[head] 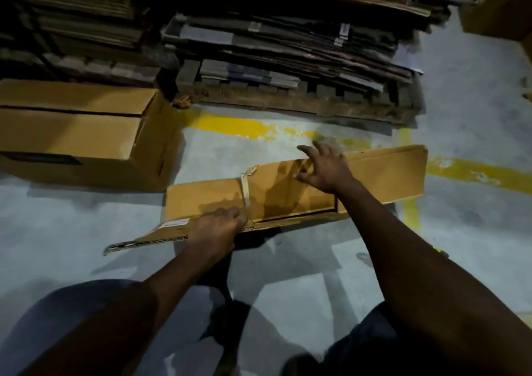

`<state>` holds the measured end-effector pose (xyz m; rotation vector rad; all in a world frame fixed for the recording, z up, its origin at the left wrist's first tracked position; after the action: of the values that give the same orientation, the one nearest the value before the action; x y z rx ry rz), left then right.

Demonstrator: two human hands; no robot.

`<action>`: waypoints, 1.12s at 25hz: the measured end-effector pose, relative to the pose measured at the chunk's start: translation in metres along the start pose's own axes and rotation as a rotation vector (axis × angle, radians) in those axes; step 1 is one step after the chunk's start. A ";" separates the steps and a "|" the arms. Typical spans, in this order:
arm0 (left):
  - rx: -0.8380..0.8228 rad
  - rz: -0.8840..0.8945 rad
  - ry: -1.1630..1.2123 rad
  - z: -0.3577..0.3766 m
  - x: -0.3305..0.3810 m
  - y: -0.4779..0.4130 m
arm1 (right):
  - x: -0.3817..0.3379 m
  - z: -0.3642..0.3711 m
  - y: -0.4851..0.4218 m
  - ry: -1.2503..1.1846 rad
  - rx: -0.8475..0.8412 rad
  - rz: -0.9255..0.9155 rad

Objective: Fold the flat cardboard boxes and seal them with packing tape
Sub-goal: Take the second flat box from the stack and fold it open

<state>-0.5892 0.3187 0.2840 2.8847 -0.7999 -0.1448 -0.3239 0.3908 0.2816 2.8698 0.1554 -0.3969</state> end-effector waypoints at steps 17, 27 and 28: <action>-0.003 -0.060 0.024 -0.036 -0.010 -0.019 | 0.004 -0.009 0.029 0.207 -0.277 -0.024; -0.010 0.051 -0.009 -0.102 0.026 -0.077 | 0.011 -0.073 0.036 0.235 0.223 0.064; -0.007 0.048 -0.022 -0.100 0.032 -0.076 | 0.015 -0.072 0.037 0.225 0.225 0.082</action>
<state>-0.5098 0.3781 0.3685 2.8595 -0.8701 -0.1738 -0.2862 0.3742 0.3531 3.1246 0.0327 -0.0781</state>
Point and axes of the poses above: each hand's wrist, its own y-axis away from the middle knuckle, its own z-axis out of the palm, x = y × z, the point moved 5 cm from there along -y, towards the middle knuckle, and after that the axes turned 9 degrees about -z, right-handed, at the moved point
